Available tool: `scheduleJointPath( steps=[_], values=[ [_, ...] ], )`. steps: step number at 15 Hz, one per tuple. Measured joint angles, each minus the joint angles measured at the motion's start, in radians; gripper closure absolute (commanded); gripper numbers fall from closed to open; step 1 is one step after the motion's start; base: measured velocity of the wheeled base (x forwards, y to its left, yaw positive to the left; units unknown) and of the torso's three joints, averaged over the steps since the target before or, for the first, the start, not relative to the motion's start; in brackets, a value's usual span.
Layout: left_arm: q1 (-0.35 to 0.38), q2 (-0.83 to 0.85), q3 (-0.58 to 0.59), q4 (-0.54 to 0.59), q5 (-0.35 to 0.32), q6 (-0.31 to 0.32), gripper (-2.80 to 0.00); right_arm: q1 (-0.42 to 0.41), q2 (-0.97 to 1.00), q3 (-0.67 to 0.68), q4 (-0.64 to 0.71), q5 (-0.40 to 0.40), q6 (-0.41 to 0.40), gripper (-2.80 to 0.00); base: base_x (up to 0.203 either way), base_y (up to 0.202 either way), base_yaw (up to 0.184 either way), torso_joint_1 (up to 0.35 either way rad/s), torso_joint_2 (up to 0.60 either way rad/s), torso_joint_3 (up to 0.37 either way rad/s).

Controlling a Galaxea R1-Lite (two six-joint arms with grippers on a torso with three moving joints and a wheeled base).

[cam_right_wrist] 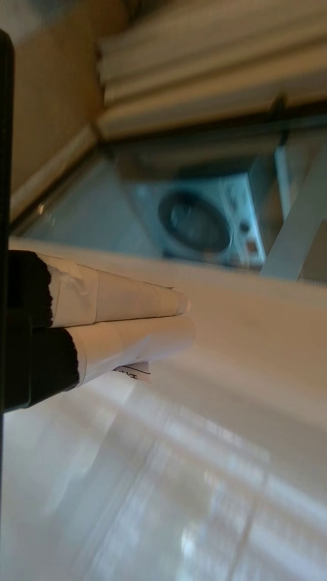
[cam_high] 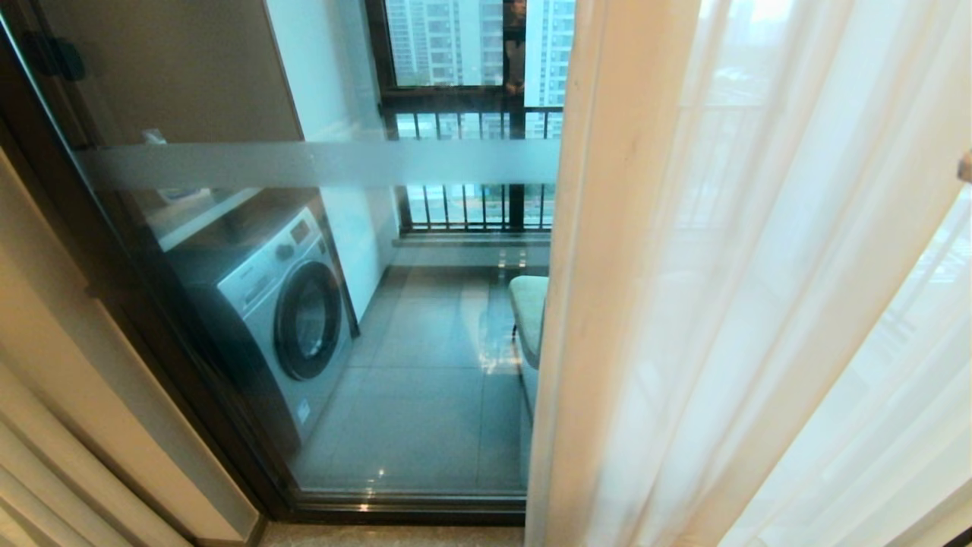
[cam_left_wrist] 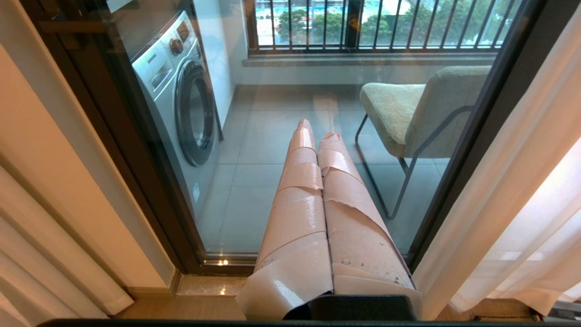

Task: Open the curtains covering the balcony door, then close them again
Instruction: Pull the inner curtains open on both sides

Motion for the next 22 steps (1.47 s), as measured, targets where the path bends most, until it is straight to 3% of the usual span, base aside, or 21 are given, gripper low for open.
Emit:
scheduleJointPath(
  steps=[1, 5, 10, 22],
  values=[
    [0.000, 0.000, 0.000, 0.001, 0.000, 0.000, 0.00, 0.045, 0.043, -0.032, -0.009, 0.006, 0.033, -2.80, 0.000, 0.000, 0.000, 0.000, 0.00, 0.000],
    [0.000, 0.000, 0.000, 0.001, 0.000, 0.000, 0.00, 0.174, 0.170, -0.079, -0.024, 0.011, 0.091, -2.80, 0.000, 0.000, 0.000, 0.000, 0.00, 0.000],
    [0.000, 0.000, 0.000, 0.000, 0.000, 0.000, 0.00, 0.194, 0.331, -0.119, -0.132, 0.007, 0.087, -2.80, 0.000, 0.000, 0.000, 0.000, 0.00, 0.000],
    [0.000, 0.000, 0.000, 0.000, 0.000, 0.000, 0.00, 0.267, 0.682, -0.384, -0.167, 0.000, 0.092, -2.80, 0.000, 0.000, 0.000, 0.000, 0.00, 0.000]
  ],
)
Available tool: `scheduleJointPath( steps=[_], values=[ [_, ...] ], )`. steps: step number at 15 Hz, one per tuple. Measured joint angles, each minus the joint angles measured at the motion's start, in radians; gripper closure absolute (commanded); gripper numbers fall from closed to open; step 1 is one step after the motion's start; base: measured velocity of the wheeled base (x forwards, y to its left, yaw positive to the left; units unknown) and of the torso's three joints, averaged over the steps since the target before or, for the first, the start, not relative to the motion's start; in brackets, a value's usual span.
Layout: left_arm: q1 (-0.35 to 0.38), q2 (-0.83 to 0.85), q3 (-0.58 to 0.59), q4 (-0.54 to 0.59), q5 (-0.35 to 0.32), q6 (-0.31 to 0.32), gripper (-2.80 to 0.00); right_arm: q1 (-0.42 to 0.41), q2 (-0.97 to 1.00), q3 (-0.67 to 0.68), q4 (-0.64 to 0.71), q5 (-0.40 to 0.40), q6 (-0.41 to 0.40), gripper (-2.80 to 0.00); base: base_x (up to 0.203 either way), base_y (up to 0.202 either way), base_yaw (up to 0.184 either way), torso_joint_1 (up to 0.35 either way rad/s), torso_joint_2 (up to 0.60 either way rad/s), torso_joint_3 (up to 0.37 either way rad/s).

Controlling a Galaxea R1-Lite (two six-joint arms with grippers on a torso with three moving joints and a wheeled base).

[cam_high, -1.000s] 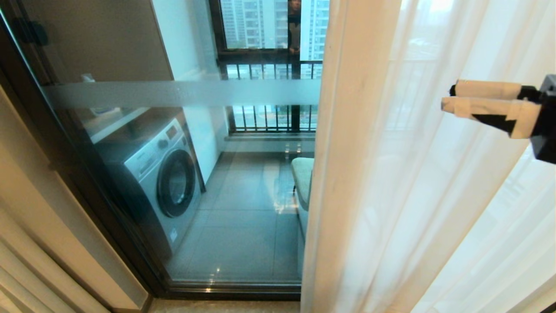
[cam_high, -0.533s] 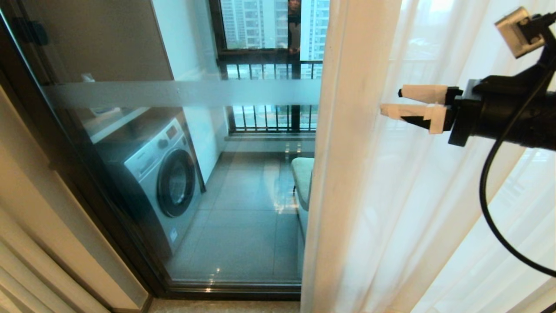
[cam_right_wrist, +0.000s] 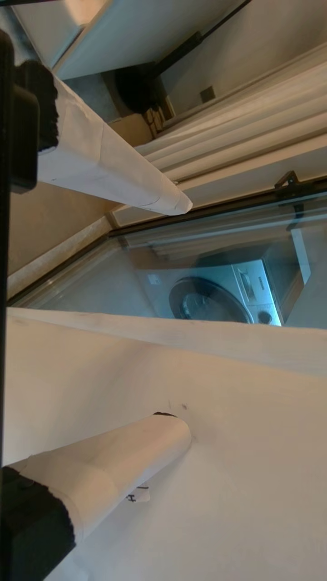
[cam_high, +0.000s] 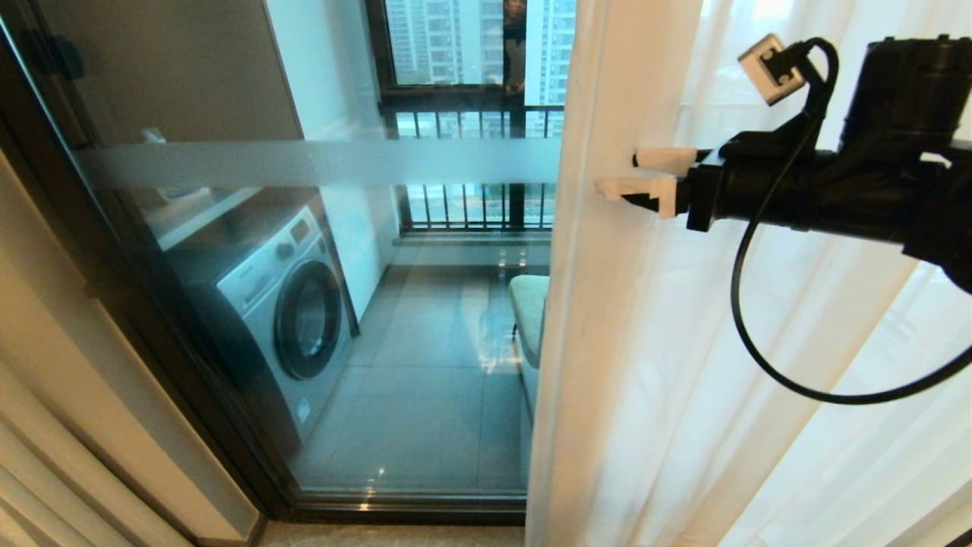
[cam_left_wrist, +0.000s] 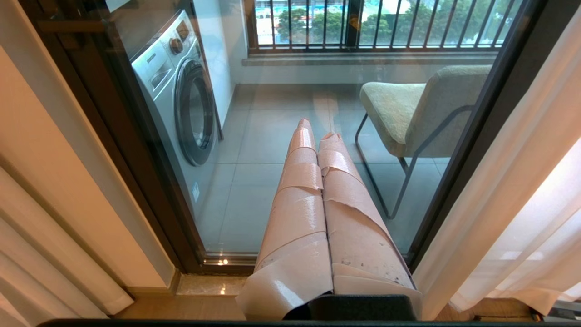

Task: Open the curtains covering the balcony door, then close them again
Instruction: Pull the inner curtains open on both sides

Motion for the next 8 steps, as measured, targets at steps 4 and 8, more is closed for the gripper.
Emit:
scheduleJointPath(
  steps=[4, 8],
  values=[
    [0.000, 0.000, 0.000, 0.000, 0.000, 0.000, 0.00, 0.037, 0.076, -0.047, -0.068, -0.005, 0.060, -2.80, 0.000, 0.000, 0.000, 0.000, 0.00, 0.000],
    [0.000, 0.000, 0.000, 0.000, 0.000, 0.000, 0.00, 0.064, 0.116, -0.053, -0.078, -0.093, 0.062, -2.80, 0.000, 0.000, 0.000, 0.000, 0.00, 0.000]
  ],
)
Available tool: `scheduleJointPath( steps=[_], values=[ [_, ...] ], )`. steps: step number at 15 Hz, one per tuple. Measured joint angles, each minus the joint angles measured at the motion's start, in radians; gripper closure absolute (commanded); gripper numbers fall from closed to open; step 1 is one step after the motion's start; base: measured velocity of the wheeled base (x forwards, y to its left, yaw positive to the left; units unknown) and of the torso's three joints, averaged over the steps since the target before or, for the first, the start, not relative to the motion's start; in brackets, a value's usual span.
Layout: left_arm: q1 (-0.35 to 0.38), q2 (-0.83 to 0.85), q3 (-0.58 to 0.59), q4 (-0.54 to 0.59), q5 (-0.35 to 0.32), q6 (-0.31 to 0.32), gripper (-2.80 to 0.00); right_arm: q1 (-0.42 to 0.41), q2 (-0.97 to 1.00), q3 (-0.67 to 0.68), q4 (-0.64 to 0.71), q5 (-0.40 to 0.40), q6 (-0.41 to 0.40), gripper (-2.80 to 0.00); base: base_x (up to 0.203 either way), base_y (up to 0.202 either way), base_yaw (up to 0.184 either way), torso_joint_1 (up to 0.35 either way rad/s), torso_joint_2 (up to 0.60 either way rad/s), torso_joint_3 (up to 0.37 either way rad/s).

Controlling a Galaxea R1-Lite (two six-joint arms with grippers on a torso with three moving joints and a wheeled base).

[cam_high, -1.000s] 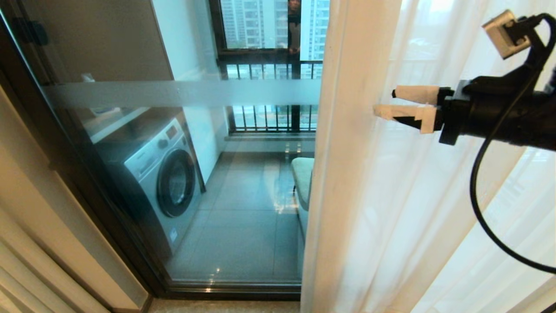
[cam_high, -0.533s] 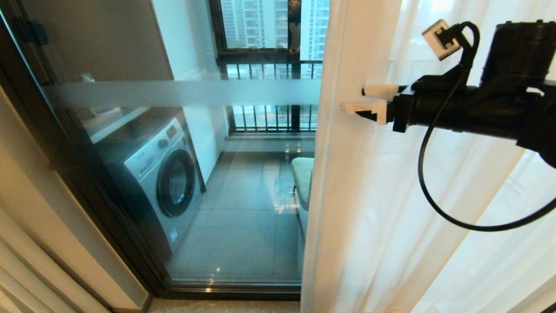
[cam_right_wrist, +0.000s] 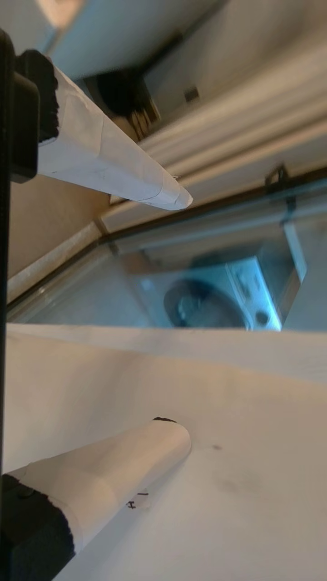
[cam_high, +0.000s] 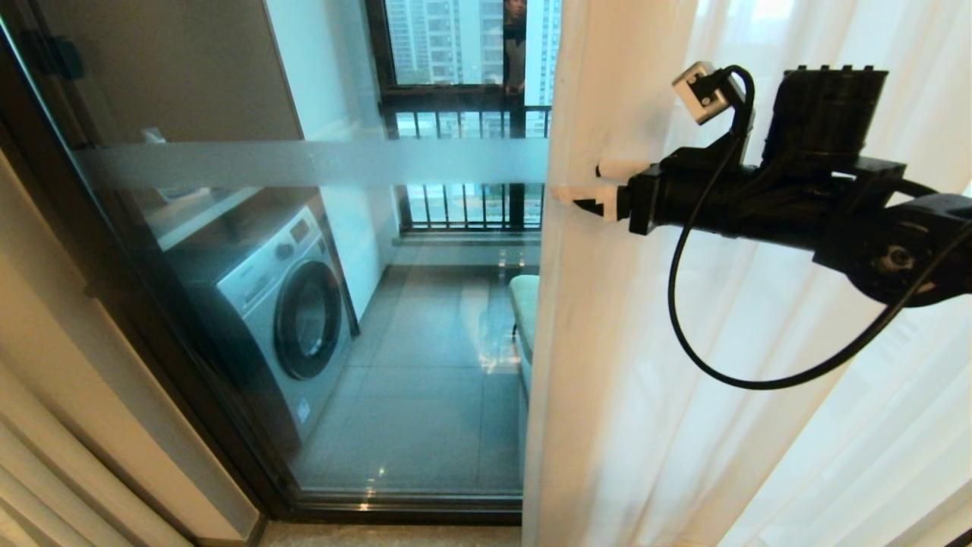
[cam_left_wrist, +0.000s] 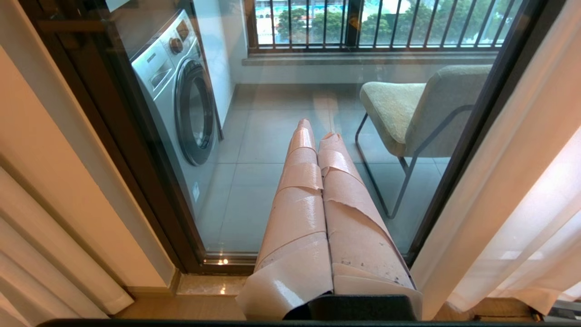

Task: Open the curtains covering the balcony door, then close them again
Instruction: Pull the inner curtains open on both sides

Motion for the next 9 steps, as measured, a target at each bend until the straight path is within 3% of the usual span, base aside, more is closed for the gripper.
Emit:
scheduleJointPath(
  steps=[7, 9],
  values=[
    [0.000, 0.000, 0.000, 0.000, 0.000, 0.000, 0.00, 0.050, 0.024, -0.003, -0.024, -0.288, -0.001, -2.80, 0.000, 0.000, 0.000, 0.000, 0.00, 0.000],
    [0.000, 0.000, 0.000, 0.000, 0.000, 0.000, 0.00, 0.072, 0.022, -0.003, -0.028, -0.314, 0.000, -2.80, 0.000, 0.000, 0.000, 0.000, 0.00, 0.000]
  ],
)
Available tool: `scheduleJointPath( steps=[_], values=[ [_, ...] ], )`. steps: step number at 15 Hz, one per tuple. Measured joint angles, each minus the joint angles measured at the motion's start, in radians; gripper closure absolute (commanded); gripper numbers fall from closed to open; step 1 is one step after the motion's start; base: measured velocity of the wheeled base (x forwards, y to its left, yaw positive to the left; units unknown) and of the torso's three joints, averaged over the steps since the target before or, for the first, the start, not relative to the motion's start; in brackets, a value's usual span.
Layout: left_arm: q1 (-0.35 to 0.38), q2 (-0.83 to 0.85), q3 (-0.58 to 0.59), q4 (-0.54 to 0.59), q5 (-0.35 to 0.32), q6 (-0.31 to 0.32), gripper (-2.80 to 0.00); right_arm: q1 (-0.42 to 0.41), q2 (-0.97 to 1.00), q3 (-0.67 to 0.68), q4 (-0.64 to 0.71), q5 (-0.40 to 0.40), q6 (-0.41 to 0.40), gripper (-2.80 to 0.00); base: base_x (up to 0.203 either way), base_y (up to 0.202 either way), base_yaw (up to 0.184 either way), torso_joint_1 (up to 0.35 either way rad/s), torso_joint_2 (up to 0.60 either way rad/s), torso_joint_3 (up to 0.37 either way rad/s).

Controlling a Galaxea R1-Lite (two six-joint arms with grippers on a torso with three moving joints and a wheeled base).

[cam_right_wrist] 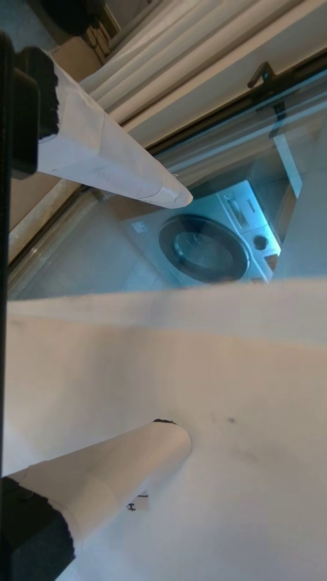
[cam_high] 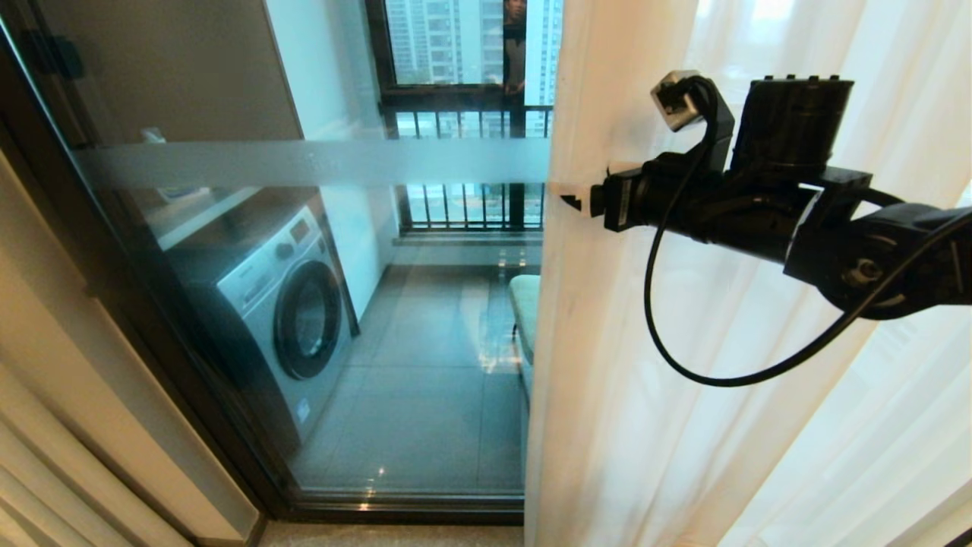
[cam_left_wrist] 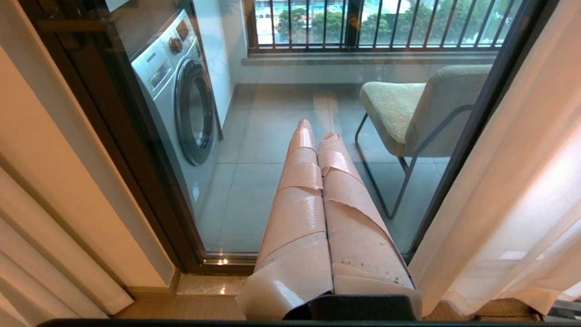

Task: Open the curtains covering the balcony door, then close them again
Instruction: Pull the inner curtains open on both sides

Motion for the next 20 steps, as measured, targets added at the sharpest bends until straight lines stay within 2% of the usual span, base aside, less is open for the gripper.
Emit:
scheduleJointPath(
  steps=[3, 5, 11, 14, 20],
  values=[
    [0.000, 0.000, 0.000, -0.001, 0.000, 0.000, 0.00, 0.048, -0.017, 0.000, -0.018, -0.006, -0.001, -2.80, 0.000, 0.000, 0.000, 0.000, 0.00, 0.000],
    [0.000, 0.000, 0.000, 0.000, 0.000, 0.000, 0.00, 0.080, -0.027, 0.001, -0.019, -0.040, -0.006, -2.80, 0.000, 0.000, 0.000, 0.000, 0.00, 0.000],
    [0.000, 0.000, 0.000, 0.000, 0.000, 0.000, 0.00, 0.148, -0.024, 0.000, -0.027, -0.302, -0.054, -2.80, 0.000, 0.000, 0.000, 0.000, 0.00, 0.000],
    [0.000, 0.000, 0.000, 0.000, 0.000, 0.000, 0.00, 0.150, -0.033, 0.000, -0.020, -0.394, -0.093, -2.80, 0.000, 0.000, 0.000, 0.000, 0.00, 0.000],
    [0.000, 0.000, 0.000, 0.000, 0.000, 0.000, 0.00, 0.131, -0.017, -0.025, -0.027, -0.402, -0.111, -2.80, 0.000, 0.000, 0.000, 0.000, 0.00, 0.000]
  ],
)
